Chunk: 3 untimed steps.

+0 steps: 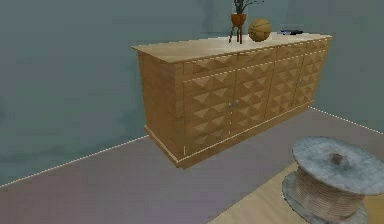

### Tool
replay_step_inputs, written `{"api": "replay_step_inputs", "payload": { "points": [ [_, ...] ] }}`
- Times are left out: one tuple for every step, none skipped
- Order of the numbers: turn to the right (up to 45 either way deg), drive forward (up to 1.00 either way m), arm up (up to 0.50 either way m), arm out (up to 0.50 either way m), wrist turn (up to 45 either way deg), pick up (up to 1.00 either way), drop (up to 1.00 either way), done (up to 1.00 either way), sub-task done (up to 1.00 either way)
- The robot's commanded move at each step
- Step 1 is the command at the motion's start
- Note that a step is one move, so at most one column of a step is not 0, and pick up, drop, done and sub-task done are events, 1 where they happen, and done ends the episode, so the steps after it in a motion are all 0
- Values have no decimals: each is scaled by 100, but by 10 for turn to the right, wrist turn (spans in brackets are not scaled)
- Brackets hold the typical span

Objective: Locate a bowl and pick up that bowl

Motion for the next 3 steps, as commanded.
{"api": "replay_step_inputs", "payload": {
  "points": [
    [0,0,0,0,0,100,0,0,0],
    [0,0,10,0,0,0,0,0,0],
    [0,0,0,0,0,0,0,100,0]
  ]
}}
